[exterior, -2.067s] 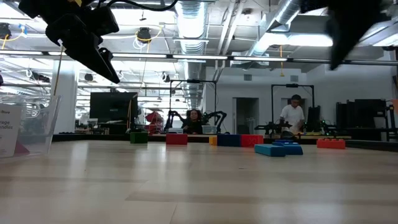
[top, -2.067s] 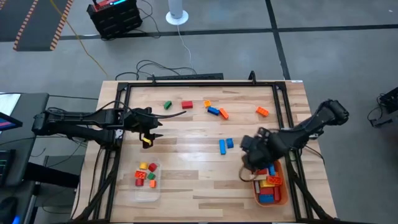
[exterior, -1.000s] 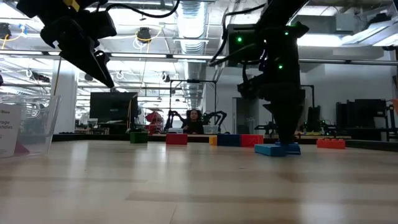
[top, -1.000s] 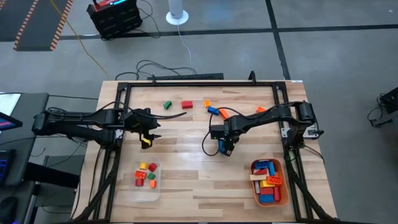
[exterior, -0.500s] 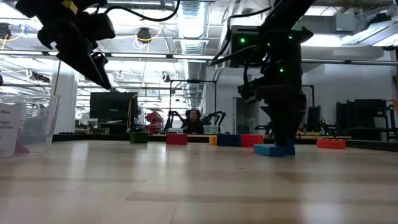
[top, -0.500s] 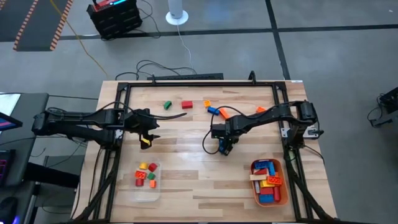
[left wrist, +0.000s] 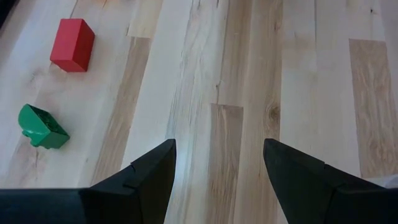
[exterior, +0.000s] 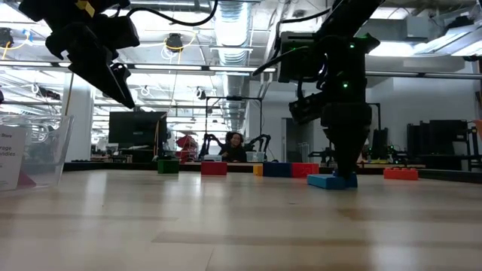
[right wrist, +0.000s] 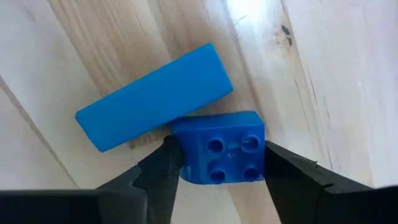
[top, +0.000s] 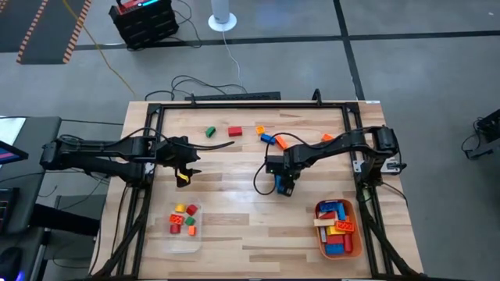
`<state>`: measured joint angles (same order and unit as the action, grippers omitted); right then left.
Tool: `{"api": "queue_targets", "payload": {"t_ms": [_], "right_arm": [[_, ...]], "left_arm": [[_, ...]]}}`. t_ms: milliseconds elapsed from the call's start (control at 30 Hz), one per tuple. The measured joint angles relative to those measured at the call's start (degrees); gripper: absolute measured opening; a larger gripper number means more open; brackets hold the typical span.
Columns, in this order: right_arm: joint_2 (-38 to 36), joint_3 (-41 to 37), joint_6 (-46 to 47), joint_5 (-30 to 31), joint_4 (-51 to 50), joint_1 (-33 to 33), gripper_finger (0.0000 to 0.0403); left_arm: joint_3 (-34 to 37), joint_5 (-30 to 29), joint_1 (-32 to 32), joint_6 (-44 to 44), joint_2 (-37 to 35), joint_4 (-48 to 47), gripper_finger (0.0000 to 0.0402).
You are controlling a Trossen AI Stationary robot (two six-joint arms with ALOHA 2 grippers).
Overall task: Sort blocks by size
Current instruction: Put the small blue game piece into the transparent bin
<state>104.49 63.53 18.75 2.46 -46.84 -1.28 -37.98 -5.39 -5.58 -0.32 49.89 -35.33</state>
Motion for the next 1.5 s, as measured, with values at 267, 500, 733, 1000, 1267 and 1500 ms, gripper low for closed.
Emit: {"api": "queue_targets", "payload": {"t_ms": [267,500,733,1000,1267,1500], "right_arm": [[-5.8,-0.4,-0.3,1.2,-2.7,-0.8,0.0201],[-12.8,-0.3,2.9,3.6,-7.2,-1.0,0.0167],[-15.8,-0.2,-7.0,3.8,-5.9,2.6,0.0142],[-8.0,0.0,-28.7,3.8,-3.9,7.7,0.0202],[-0.4,3.2,-51.0,22.5,-8.6,10.6,0.0269],[1.9,3.6,-62.9,23.4,-7.8,8.4,0.0281]], "left_arm": [[0.0,0.0,0.0,0.0,0.0,0.0,0.0235],[0.0,0.0,0.0,0.0,0.0,0.0,0.0235],[0.0,0.0,0.0,0.0,0.0,0.2,0.0235],[0.0,0.0,0.0,-0.4,0.0,0.7,0.0235],[0.0,0.0,0.0,-0.5,0.0,1.9,0.0235],[0.0,0.0,0.0,-1.8,0.0,2.1,0.0235]]}}
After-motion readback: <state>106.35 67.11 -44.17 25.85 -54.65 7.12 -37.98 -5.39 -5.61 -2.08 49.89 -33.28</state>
